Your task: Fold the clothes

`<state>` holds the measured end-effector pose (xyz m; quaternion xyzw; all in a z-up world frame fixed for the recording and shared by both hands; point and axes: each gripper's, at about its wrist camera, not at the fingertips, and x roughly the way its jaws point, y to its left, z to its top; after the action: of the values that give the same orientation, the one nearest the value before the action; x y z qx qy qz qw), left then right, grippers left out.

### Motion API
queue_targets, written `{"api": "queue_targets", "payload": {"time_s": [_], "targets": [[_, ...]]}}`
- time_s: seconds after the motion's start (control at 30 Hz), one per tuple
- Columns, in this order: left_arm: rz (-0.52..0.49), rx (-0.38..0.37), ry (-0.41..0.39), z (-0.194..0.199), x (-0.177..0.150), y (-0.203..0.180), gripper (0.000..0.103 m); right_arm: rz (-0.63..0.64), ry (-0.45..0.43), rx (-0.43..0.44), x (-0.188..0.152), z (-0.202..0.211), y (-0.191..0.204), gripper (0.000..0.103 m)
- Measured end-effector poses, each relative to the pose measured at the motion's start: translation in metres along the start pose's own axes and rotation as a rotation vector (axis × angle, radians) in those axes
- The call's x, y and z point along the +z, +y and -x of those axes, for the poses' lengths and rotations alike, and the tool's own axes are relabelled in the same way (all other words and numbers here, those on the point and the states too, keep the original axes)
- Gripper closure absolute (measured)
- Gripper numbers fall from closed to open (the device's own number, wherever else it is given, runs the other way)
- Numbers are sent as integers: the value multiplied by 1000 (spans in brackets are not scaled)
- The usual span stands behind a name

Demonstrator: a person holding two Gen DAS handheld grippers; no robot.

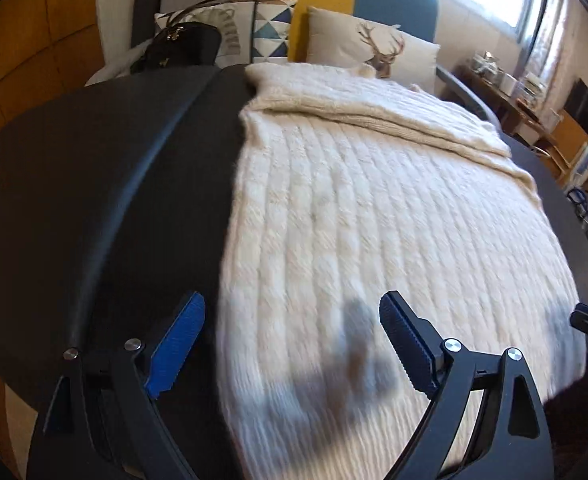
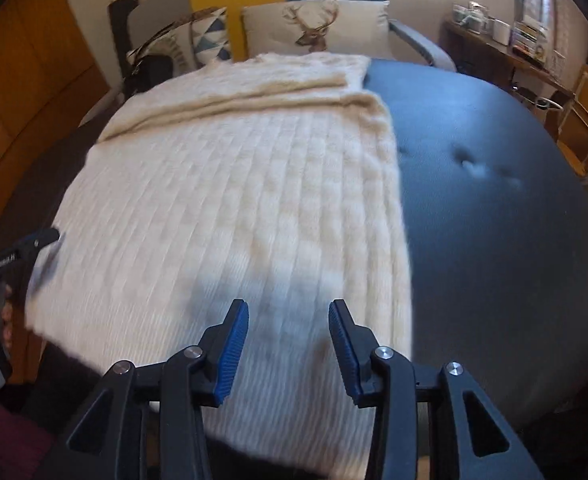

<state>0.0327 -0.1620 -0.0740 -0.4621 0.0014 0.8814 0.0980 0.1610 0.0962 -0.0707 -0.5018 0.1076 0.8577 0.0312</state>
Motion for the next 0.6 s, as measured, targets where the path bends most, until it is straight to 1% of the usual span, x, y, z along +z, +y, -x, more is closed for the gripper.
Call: {"api": "queue_targets", "payload": {"time_s": [0.07,0.1,0.13,0.17,0.2,0.23,0.27,0.3,0.33,0.37,0.4,0.43,0.47,0.5,0.53,0.57,0.6], "targets": [[-63,-13,-4,8,-23,-15,11,18,24,31,-13,0,10,61],[-112,-8,-2,9,-34,-25,11,28,34,47,-20,-1,15,61],[-174,23,-2,7,-42,-34,11,63,49,17,-25,-8,22,60],[-212,49,-23,7,-47,-40,11,75,48,-2,-23,-8,28,60],[-231,55,-34,8,-48,-44,11,86,45,-20,-20,-8,34,58],[-209,11,-31,13,-45,-44,11,97,42,-38,-18,-9,40,58],[-185,-39,-33,17,-42,-45,11,73,24,1,-12,-7,43,58],[-183,-63,-32,18,-39,-49,11,85,8,31,-6,-6,52,58],[-204,-91,-28,18,-37,-57,11,123,-9,37,-1,-6,65,58],[-229,-122,-27,17,-36,-65,11,150,-19,59,4,-11,77,58],[-257,-139,-21,14,-35,-74,11,176,-28,82,9,-15,89,58],[-293,-125,5,9,-37,-83,11,188,1,92,11,-25,98,58],[-339,-110,50,0,-40,-91,11,199,32,102,12,-35,107,58],[-373,-95,74,-6,-43,-97,10,250,62,60,8,-45,114,58],[-376,-86,58,-7,-46,-97,8,273,51,43,6,-44,117,58],[-364,-100,58,-5,-46,-94,8,295,38,27,3,-42,120,58],[-354,-115,71,-4,-46,-91,8,284,52,43,4,-42,118,58]]}}
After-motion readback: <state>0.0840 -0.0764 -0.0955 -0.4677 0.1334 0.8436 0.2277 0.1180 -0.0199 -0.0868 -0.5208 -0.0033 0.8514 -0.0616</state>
